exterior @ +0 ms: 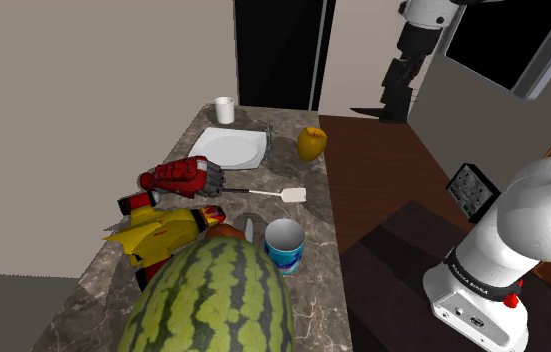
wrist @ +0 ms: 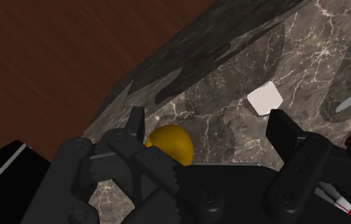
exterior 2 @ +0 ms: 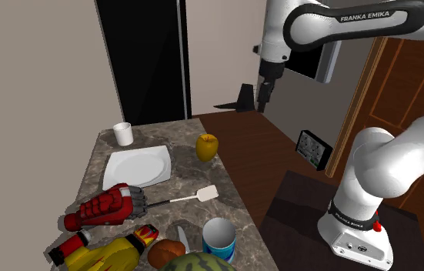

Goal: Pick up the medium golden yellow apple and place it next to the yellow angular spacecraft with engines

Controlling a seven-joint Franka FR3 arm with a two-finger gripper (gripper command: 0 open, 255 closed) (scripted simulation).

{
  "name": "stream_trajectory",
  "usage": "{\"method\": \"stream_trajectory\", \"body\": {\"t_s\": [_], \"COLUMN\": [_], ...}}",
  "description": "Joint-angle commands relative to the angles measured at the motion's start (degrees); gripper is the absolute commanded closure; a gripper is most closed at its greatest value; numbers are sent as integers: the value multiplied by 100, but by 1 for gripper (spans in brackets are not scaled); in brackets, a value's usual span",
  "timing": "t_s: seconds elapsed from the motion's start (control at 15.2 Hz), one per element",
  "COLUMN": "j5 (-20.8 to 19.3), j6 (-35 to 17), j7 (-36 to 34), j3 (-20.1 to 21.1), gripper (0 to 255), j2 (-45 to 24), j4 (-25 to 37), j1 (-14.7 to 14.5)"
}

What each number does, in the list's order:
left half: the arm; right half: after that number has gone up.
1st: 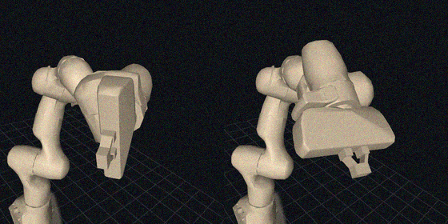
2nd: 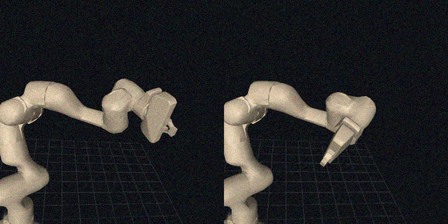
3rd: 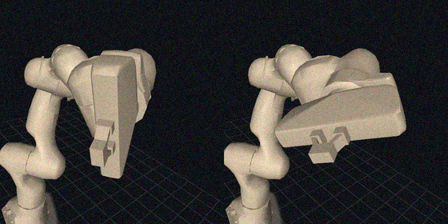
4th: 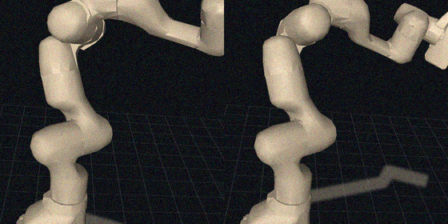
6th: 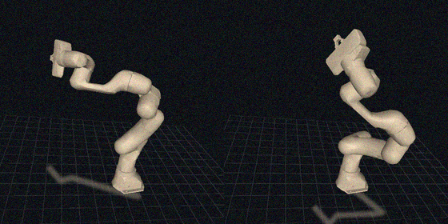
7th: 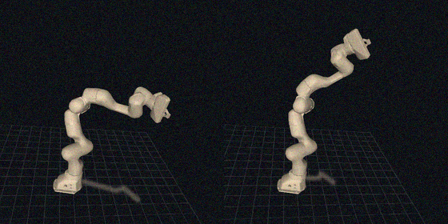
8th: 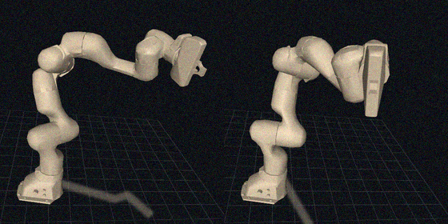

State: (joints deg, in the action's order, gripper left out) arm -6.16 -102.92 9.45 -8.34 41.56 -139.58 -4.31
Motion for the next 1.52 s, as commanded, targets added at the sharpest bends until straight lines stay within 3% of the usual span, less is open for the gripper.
{"method": "stream_trajectory", "body": {"t_s": [0.0, 0.33, 0.66, 0.92, 1.25, 1.45], "j5": [-140, -277, -60, 459, 1516, 1761], "j6": [-431, -1479, -2412, -3010, -3484, -3641], "j7": [664, 2203, 3841, 5296, 7293, 7594], "j3": [-276, -923, -1533, -1947, -2149, -2103], "gripper": [0, 0, 0, 0, 0, 0], "j2": [-251, -1088, -2111, -3013, -4191, -4448], "j4": [-61, -22, 274, 658, 1291, 1349], "j1": [-127, -521, -1028, -1471, -1820, -1805]}}
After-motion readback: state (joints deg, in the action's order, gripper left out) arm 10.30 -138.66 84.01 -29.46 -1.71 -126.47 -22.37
